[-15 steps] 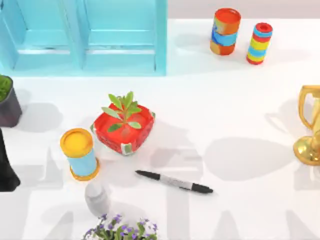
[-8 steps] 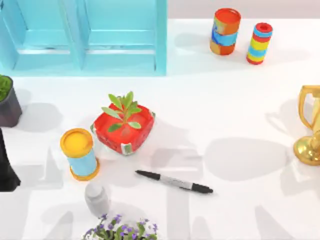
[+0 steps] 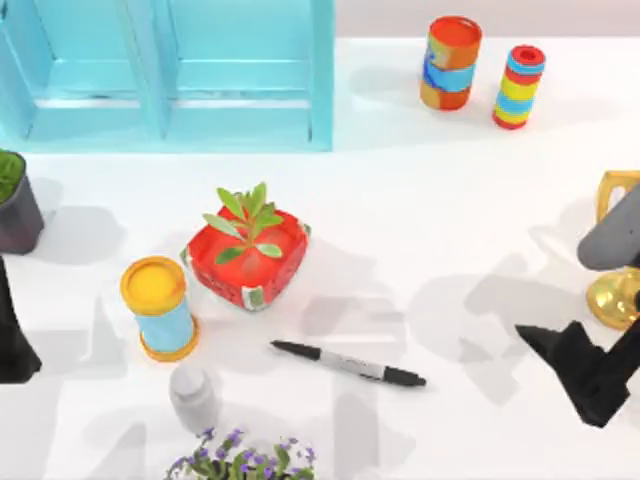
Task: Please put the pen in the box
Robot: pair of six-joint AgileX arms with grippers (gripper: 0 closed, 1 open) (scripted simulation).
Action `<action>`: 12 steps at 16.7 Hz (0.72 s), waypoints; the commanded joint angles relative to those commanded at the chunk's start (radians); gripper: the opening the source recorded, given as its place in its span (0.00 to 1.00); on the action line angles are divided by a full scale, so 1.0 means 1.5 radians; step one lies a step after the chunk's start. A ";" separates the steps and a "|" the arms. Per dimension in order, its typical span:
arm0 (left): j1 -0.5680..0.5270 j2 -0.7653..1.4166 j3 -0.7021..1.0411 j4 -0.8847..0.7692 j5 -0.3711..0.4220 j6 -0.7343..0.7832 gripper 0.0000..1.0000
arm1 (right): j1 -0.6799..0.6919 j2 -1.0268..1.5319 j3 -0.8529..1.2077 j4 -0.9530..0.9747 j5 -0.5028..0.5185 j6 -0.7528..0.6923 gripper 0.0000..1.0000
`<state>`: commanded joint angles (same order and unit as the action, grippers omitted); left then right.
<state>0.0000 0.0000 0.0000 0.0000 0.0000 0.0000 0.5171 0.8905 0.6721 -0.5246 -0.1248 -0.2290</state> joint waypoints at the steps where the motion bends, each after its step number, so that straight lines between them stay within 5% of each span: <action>1: 0.000 0.000 0.000 0.000 0.000 0.000 1.00 | 0.029 0.080 0.053 -0.042 -0.004 -0.018 1.00; 12: 0.000 0.000 0.000 0.000 0.000 0.000 1.00 | 0.168 0.740 0.587 -0.421 -0.015 -0.169 1.00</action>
<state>0.0000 0.0000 0.0000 0.0000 0.0000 0.0000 0.7685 2.0012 1.5530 -1.1565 -0.1477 -0.4818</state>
